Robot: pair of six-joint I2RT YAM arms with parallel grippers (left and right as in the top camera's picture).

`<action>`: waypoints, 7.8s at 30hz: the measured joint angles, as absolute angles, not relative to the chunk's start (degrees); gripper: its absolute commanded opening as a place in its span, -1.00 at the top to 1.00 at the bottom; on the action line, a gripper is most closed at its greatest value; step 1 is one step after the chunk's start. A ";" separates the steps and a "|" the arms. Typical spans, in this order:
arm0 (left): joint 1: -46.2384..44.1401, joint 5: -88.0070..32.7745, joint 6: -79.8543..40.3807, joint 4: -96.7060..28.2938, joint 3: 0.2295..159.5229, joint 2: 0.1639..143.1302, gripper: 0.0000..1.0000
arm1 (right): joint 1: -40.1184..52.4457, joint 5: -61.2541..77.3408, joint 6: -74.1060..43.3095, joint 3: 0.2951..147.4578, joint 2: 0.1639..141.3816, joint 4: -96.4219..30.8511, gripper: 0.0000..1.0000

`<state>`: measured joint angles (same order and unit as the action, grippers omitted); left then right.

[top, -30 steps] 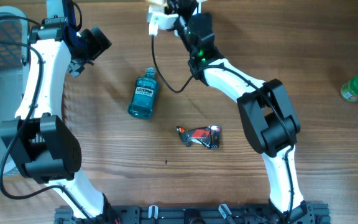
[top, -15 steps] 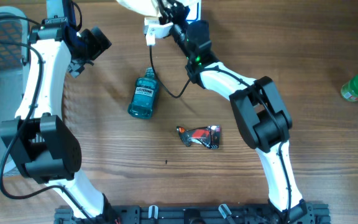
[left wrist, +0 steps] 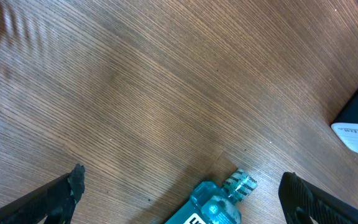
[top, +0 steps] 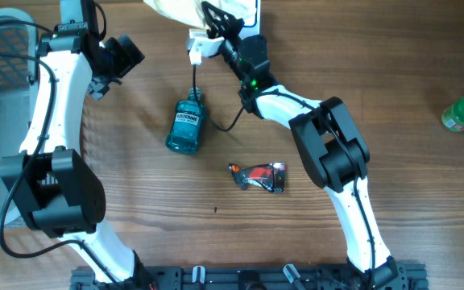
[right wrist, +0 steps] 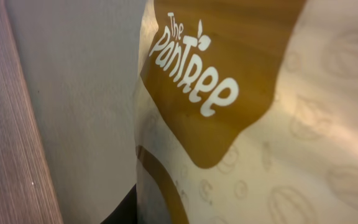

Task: Scan the item barcode

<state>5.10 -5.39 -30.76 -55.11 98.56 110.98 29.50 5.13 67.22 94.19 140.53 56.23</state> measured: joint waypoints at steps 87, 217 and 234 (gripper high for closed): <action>5.10 -5.39 -30.76 -55.11 98.56 110.98 -1.00 | 25.69 14.00 62.83 109.12 152.05 50.81 0.90; 5.10 -5.85 -30.74 -46.04 98.50 110.98 -1.00 | 32.23 -3.07 9.78 57.10 88.25 -38.89 -0.99; 0.08 -13.85 -20.29 -50.89 98.50 110.98 -1.00 | 42.59 -15.55 -7.07 55.64 82.74 -40.07 -1.00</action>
<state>0.08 -13.85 -20.29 -50.89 98.50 110.98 42.59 -15.55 -7.07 55.64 82.74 -40.07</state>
